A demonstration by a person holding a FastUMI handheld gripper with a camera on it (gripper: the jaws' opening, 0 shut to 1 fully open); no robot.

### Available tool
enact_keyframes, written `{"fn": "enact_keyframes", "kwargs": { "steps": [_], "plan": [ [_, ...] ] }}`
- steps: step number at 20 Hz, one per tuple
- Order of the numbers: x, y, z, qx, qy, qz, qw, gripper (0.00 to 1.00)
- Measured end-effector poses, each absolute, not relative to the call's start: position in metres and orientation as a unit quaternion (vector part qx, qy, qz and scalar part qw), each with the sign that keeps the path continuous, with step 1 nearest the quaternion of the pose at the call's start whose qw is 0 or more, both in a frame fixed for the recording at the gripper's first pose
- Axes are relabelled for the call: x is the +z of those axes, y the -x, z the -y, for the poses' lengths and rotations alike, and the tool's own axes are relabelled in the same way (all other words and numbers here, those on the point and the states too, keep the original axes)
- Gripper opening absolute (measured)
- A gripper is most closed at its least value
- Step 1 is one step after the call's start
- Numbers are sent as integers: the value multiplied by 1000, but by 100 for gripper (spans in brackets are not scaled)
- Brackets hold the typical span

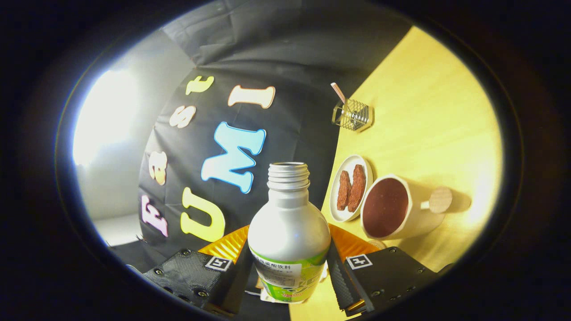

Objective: Take the bottle from table, then pour the juice into the cup, finally place the bottle on the coaster

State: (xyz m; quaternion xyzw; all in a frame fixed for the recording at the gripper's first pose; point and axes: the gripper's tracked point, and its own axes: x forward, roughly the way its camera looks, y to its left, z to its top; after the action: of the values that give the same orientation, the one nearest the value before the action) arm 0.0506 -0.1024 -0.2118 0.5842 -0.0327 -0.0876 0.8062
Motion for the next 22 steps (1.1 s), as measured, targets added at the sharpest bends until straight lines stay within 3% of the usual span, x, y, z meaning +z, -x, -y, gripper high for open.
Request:
{"fn": "enact_keyframes", "kwargs": {
  "steps": [6,16,22],
  "plan": [
    [-190,-52,96,-109,-409,-2,906,78],
    [-180,-60,67,-131,-166,-43,977,78],
    [-154,-54,61,-159,72,-17,985,78]
  ]
}}
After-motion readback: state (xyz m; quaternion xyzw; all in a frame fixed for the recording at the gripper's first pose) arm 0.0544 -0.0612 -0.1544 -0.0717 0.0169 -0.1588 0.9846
